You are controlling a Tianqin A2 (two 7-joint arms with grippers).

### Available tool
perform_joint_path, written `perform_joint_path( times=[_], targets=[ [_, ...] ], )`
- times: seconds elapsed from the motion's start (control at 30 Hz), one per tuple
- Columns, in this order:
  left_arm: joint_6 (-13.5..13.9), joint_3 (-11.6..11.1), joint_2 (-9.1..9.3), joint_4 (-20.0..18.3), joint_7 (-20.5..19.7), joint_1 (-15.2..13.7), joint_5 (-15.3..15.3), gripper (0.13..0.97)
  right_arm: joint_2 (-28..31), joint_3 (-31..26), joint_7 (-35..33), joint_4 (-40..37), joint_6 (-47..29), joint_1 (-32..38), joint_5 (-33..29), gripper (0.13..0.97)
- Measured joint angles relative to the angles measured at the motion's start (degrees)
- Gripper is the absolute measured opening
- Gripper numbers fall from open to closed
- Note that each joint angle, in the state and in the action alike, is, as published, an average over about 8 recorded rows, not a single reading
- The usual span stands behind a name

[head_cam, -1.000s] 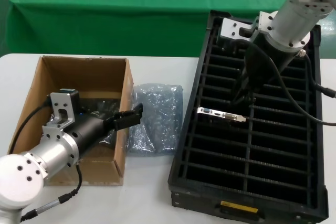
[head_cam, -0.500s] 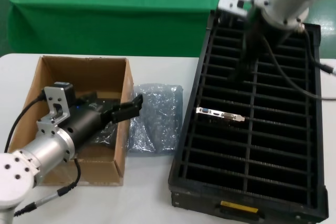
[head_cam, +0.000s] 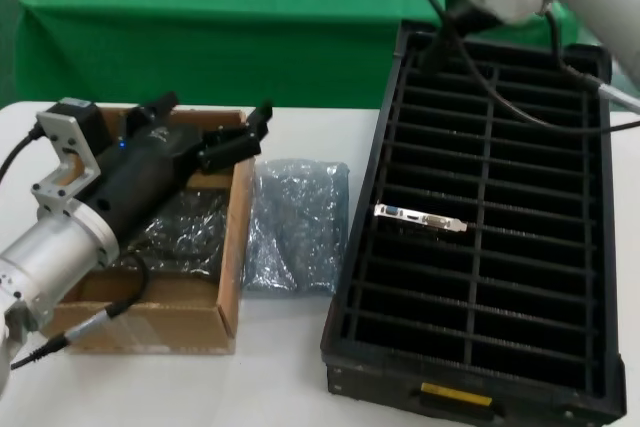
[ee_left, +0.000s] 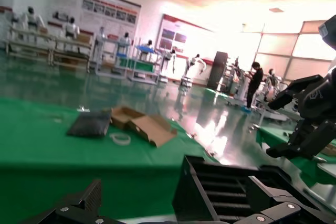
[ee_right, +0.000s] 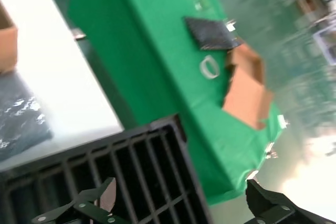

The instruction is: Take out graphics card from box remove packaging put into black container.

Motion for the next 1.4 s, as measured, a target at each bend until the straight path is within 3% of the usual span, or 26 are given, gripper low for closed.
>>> perform_joint_path(
  times=[0.3,0.47,0.6,0.87,1.4],
  targets=[
    [-5.3,1.0,-0.28,-4.2,-3.0,1.5,2.1,0.966,4.4,8.1,12.1,19.0,-0.6,-9.2,-17.9,0.887],
    [-6.8,1.9,-0.66,-5.2,-4.1,1.9,2.5,0.966,8.4,16.8,13.4,31.5,-0.3,-17.3,-25.4,0.943],
    [-7.2,2.5,-1.32,-4.8,-3.4,1.9,1.3,0.966,10.8,22.9,12.0,39.0,0.7,-23.2,-27.3,0.951],
    [-8.8,2.7,-1.17,-5.0,-1.0,3.4,-0.1,0.966,11.5,26.2,7.2,41.4,4.3,-28.5,-22.0,0.966],
    [-14.0,2.9,-0.26,-6.0,6.6,8.7,-4.0,0.966,12.4,34.0,-8.4,45.0,15.8,-43.2,-2.8,0.966]
  ],
)
